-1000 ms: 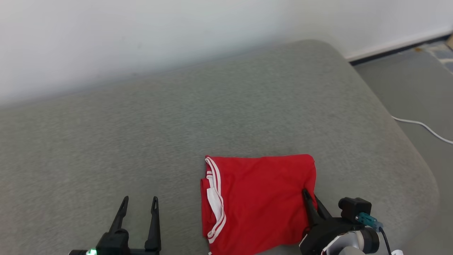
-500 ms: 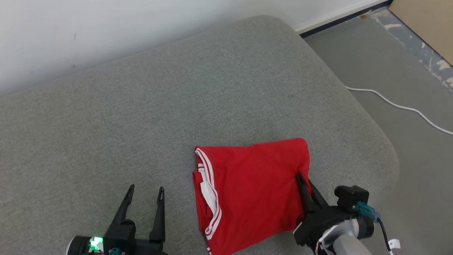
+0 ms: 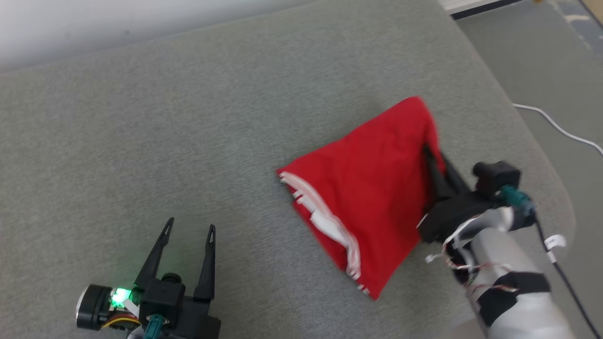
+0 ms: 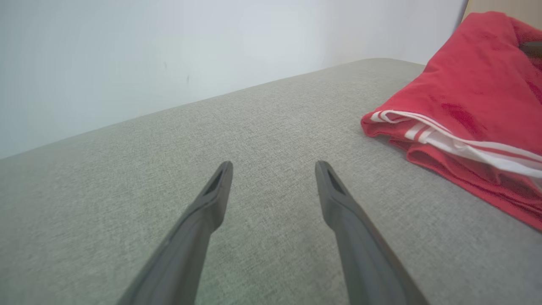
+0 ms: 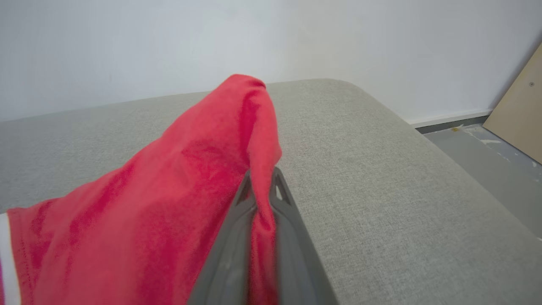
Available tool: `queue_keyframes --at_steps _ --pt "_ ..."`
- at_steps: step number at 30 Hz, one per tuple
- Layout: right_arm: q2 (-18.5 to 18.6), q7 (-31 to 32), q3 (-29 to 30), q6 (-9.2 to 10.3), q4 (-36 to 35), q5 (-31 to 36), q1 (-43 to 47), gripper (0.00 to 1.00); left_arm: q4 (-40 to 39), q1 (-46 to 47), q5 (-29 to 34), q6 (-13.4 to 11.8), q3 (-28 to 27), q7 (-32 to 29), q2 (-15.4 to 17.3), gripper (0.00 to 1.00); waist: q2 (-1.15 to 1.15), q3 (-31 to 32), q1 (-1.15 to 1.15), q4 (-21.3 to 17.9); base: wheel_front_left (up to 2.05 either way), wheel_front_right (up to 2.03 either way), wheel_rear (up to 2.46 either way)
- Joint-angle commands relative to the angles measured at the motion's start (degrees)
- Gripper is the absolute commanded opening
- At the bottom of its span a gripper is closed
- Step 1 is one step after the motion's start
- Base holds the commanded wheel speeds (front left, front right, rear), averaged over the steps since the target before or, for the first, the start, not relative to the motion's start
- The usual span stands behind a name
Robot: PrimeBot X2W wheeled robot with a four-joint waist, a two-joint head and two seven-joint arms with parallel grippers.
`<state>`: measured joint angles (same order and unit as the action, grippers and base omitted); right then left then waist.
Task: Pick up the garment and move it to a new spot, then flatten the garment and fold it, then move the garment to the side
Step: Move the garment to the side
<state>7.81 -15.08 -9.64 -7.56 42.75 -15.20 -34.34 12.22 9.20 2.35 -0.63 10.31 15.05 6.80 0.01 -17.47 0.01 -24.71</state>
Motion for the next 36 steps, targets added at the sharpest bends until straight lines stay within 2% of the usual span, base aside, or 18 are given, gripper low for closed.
queue_keyframes --at_steps 1,7,8,14,15,16,17,24,27,36 --pt "1.2 -0.1 1.9 0.14 1.6 1.4 -2.3 0.0 -0.5 1.0 0.4 -0.5 0.2 0.2 0.6 1.0 -0.01 -3.8 -0.01 4.5 0.0 0.0 0.0" --pt "5.8 -0.1 12.8 0.14 9.6 8.4 -8.9 0.0 -1.9 2.4 1.0 -2.1 1.7 0.2 2.7 1.0 -0.01 -6.2 -0.01 7.9 0.0 0.0 0.0" --pt "13.1 -0.1 29.4 0.14 14.5 22.2 -14.2 0.0 -2.3 2.6 -0.1 -4.4 3.1 0.1 5.0 1.0 -0.01 -8.0 -0.01 9.5 0.0 0.0 0.0" --pt "14.8 -0.1 36.4 0.14 14.5 30.1 -16.4 0.0 -1.8 2.8 -1.1 -5.5 3.3 0.1 5.7 1.0 -0.01 -8.4 -0.01 9.5 0.0 0.0 0.0" --pt "15.1 -0.1 37.4 0.14 14.4 31.5 -16.7 0.05 -1.7 2.8 -1.3 -5.6 3.5 0.1 5.8 1.0 -0.01 -8.5 -0.01 9.4 0.0 0.0 0.0" --pt "14.9 -0.1 38.2 0.14 13.6 32.2 -17.3 0.39 -1.6 2.9 -1.4 -5.6 3.6 0.0 5.8 1.0 -0.01 -8.5 -0.01 9.5 0.0 0.0 0.0" --pt "14.7 -0.1 38.7 0.14 12.7 32.9 -17.7 1.0 -1.5 3.0 -1.5 -5.7 3.7 0.0 5.8 1.0 -0.01 -8.5 -0.01 9.5 0.0 0.0 0.0" --pt "12.7 -0.1 39.2 0.14 6.7 35.1 -16.6 1.0 -1.1 3.2 -2.0 -6.5 3.7 0.0 5.9 1.0 -0.01 -8.0 -0.01 9.9 0.0 0.0 0.0" --pt "11.0 -0.1 36.5 0.14 4.3 34.0 -15.9 1.0 -1.4 3.0 -2.5 -6.8 3.6 0.0 5.7 1.0 -0.01 -7.4 -0.01 10.1 0.0 0.0 0.0" --pt "4.6 -0.1 23.7 0.14 -6.2 24.8 -8.6 1.0 -1.6 1.5 -3.9 -7.5 2.4 0.2 4.3 1.0 -0.01 -3.7 -0.01 11.2 0.0 0.0 0.0"
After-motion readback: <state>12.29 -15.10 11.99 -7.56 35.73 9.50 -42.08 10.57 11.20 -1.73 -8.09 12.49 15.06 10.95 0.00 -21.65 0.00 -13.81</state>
